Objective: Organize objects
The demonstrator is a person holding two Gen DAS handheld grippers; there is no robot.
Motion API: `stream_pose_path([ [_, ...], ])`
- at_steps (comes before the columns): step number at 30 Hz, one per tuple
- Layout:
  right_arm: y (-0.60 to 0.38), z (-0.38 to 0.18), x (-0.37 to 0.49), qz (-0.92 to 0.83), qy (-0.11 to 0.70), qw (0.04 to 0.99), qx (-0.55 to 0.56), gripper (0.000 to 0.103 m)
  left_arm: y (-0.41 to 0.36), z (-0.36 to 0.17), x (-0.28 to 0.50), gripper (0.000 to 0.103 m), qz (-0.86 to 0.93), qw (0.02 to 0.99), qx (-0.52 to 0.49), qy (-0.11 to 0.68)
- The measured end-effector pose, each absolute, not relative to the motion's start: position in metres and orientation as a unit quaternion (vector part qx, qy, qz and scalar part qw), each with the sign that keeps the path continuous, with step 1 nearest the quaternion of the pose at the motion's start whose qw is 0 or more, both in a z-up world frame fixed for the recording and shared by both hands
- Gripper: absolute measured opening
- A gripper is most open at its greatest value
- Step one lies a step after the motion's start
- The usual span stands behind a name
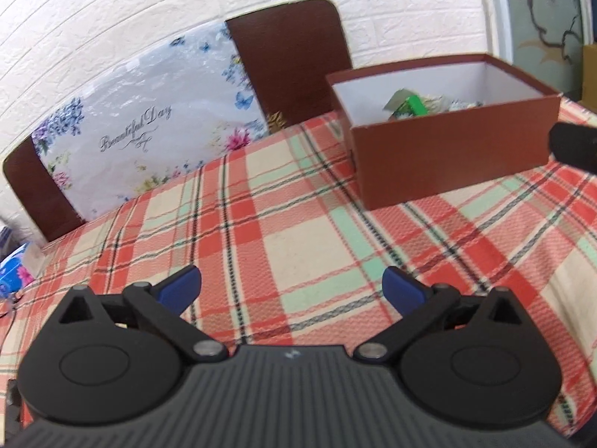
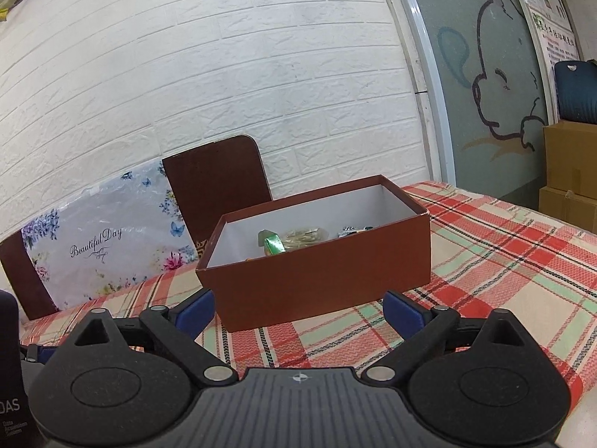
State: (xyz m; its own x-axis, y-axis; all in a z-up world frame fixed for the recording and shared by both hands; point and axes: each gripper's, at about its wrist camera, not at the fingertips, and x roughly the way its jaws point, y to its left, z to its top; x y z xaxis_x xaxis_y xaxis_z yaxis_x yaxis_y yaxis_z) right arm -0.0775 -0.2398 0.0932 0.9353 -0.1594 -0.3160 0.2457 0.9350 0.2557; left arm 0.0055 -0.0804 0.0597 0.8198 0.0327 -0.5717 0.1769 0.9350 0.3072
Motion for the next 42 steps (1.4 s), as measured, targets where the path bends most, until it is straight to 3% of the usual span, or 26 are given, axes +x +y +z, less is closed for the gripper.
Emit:
stream_pose_path([
  [42,-0.2405,0.0888,-0.076,-0.093,0.156,0.973,0.141,0.097,-0.0788,0.0531,-0.0022,0.103,-0.022,0.931,0.198,0.307],
])
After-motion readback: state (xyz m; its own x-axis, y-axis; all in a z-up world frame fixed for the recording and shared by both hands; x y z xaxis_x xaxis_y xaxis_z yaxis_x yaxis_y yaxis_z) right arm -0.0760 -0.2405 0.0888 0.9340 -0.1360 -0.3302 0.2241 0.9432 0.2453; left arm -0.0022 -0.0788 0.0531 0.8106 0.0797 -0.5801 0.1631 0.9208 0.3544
